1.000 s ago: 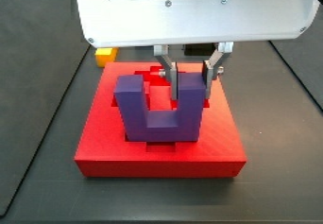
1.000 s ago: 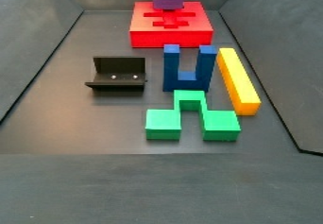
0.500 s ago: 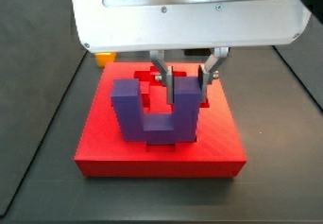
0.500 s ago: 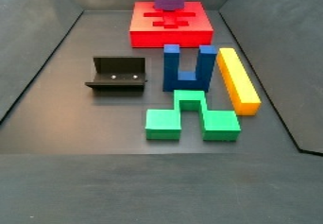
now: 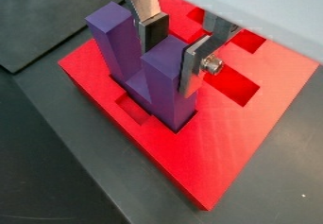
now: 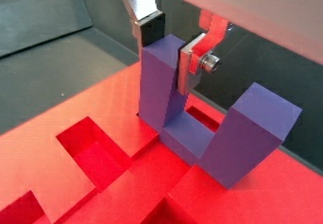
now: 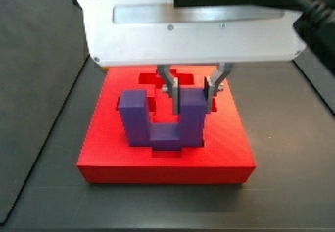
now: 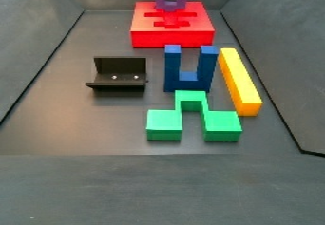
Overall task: Pick up the purple object. Move up. Place the purple object on the fixture. Regrasp the purple object. Move to above the board. Insert the purple object.
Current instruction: Insert the purple object.
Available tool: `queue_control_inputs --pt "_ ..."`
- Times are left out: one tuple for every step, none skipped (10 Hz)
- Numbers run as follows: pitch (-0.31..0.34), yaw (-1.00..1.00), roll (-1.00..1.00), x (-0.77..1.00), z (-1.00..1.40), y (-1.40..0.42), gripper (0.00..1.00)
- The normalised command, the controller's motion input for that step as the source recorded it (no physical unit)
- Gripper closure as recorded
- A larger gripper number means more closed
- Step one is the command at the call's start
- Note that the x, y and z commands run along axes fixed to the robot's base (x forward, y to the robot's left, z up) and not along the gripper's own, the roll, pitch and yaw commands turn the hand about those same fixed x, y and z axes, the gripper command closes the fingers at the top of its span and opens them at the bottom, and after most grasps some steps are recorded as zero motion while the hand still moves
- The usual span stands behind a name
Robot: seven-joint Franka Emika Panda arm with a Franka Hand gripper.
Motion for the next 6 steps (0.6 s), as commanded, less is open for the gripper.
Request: queue_control_inputs --pt "-0.123 0.01 0.02 0.0 -0.76 -0.04 1.0" --pt "-0.133 0.0 0.02 0.0 -0.79 -0.07 1.0" --pt "-0.08 0.0 0.04 0.0 -0.7 -0.14 1.0" --pt "-0.076 -0.02 0.04 0.0 -0.77 -0.22 1.0" --pt "0.0 0.0 0.05 0.0 -0.38 -0.04 1.0" --pt "0.0 0.0 0.0 0.0 0.0 0.0 1.0"
